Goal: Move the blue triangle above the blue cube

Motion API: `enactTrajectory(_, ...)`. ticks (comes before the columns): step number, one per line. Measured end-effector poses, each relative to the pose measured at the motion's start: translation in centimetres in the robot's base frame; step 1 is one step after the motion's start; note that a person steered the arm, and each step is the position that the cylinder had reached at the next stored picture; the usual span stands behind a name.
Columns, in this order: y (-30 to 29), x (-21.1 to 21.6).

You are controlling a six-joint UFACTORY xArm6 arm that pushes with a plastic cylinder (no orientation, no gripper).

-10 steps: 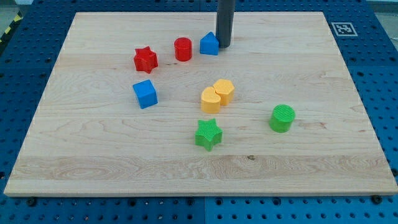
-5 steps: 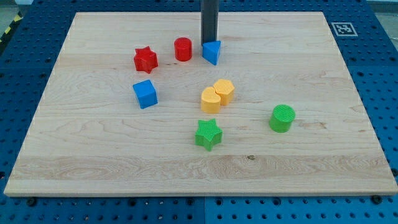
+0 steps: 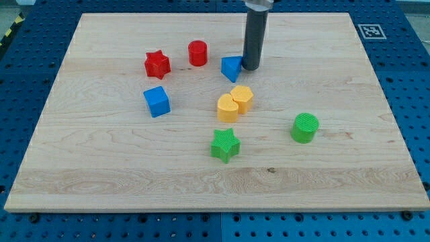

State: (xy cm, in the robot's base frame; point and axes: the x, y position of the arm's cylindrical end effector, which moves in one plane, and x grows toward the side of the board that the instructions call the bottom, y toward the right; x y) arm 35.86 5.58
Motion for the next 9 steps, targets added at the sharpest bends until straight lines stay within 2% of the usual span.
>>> enactTrajectory(4, -6.4, 0.7)
enactTrajectory(6, -10.2, 2.7)
enactTrajectory(7, -10.2, 2.7)
enactTrajectory(9, -15.3, 2.7)
